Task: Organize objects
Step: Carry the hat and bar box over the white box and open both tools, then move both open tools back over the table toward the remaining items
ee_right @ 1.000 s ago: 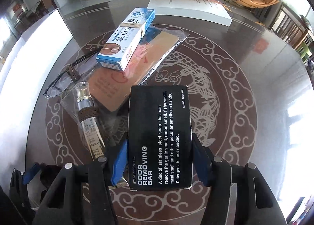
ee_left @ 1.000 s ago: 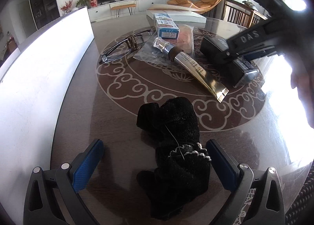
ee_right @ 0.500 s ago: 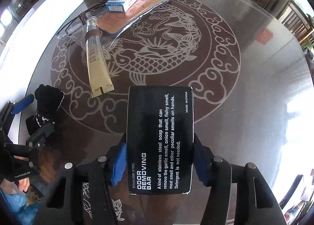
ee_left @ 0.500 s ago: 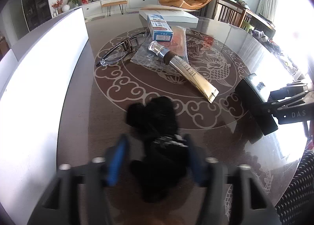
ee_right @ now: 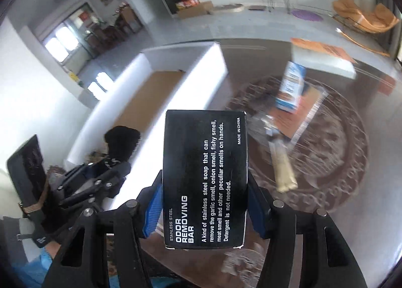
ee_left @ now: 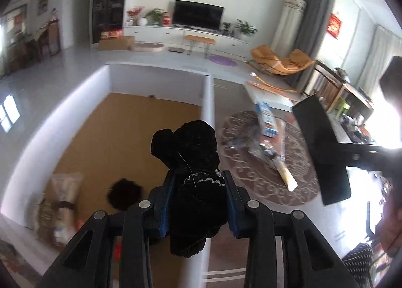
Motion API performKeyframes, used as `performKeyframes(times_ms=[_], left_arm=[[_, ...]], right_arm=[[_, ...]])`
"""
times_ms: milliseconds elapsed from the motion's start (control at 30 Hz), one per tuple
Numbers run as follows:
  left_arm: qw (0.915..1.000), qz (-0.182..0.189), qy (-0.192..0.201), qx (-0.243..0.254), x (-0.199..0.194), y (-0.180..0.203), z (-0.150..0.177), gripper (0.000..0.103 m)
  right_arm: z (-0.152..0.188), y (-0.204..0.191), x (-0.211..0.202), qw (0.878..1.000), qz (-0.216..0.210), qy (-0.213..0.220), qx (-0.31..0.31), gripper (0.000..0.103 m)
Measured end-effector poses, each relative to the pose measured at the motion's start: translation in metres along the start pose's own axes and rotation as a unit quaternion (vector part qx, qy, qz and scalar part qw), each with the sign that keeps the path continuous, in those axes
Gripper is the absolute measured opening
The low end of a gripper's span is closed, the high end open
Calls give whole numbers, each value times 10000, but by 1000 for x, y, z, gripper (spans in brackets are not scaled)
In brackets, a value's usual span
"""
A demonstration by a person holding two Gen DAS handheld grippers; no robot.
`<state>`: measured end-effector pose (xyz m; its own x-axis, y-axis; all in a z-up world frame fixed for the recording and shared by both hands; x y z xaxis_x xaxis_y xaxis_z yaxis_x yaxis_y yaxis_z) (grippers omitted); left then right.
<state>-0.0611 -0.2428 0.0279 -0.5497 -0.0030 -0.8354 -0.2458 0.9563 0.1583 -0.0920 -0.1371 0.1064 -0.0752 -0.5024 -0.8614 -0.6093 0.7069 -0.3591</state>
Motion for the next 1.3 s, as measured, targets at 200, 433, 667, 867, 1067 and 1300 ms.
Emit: performKeyframes(times_ms=[200,433,667,867,1067,1300], left_arm=[[9878,-1242,-568,-747,17,-122,5,51],[9816,-1426,-240,-1250,8,-139,16,87],[9988,-318,249,-262,-10,-13,5,87],[9923,541,97,1110,-5,126,27,102],[9811,375,-556,1815,71,195,83,101],[9808,23,-1026,1655,132,183,110,101]], right_arm=[[-39,-123,60,9960,-496,75,-741,61],[-17,-116,81,9956,253,171,-886,79],[34,66,27,9704,2116,1160,89,99],[134,221,12,9345,3221,699,1346,99],[183,270,-14,9166,3421,745,1928,99],[187,282,3,9201,3315,729,1952,99]])
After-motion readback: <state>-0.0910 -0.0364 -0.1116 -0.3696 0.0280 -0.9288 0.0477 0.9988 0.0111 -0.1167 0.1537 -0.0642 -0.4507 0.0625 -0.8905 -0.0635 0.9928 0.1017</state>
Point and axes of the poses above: each gripper's, at about its wrist camera, not at the fingertips, and x roughly the way its jaws point, y to its right, z to its underside, the point moved 10 cm from there along x, roughly the way its jaws point, and after that the axes turned 11 degrees about -y, right-handed, at the moved point
